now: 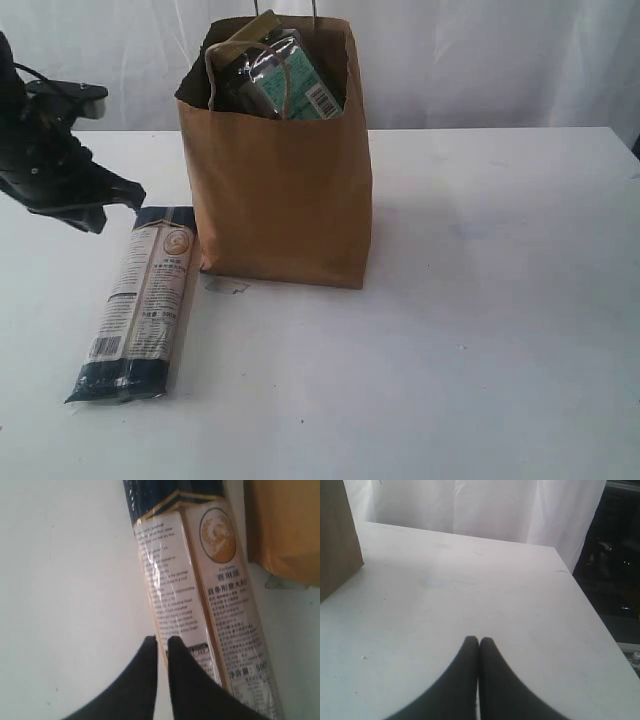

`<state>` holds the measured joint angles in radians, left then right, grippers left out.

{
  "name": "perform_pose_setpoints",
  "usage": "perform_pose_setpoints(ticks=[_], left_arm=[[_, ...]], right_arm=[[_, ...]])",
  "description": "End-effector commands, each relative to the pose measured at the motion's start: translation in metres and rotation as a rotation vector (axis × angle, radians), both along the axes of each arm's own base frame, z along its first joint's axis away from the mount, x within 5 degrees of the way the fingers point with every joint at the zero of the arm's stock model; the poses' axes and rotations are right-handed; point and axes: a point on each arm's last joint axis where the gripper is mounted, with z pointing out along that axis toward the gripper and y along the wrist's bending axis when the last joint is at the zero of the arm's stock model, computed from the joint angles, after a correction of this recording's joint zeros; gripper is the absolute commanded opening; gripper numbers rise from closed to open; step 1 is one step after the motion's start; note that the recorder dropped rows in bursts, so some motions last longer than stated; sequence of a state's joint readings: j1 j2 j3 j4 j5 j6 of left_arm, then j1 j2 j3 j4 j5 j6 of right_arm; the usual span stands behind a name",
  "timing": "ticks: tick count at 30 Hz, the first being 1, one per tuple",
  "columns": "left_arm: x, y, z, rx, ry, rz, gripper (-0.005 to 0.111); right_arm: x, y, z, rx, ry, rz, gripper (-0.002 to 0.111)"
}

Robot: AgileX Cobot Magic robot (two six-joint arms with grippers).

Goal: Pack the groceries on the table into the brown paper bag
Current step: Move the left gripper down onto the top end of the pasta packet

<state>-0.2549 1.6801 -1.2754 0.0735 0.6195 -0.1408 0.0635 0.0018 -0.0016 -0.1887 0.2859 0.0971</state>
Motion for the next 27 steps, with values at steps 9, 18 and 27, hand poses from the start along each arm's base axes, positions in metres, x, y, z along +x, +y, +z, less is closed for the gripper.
perform_pose_setpoints(ticks=[9, 18, 27], left_arm=[[0.044, -0.017, -0.018, -0.022, -0.328, -0.122, 0.105], [0.037, -0.019, -0.037, -0.133, -0.125, 0.064, 0.105], [0.046, -0.022, -0.067, -0.105, -0.05, 0.057, 0.105]], right_arm=[[0.0, 0.0, 0.0, -0.001, -0.002, -0.006, 0.0], [0.0, 0.0, 0.0, -0.001, -0.002, -0.006, 0.0], [0.0, 0.0, 0.0, 0.001, -0.002, -0.006, 0.0]])
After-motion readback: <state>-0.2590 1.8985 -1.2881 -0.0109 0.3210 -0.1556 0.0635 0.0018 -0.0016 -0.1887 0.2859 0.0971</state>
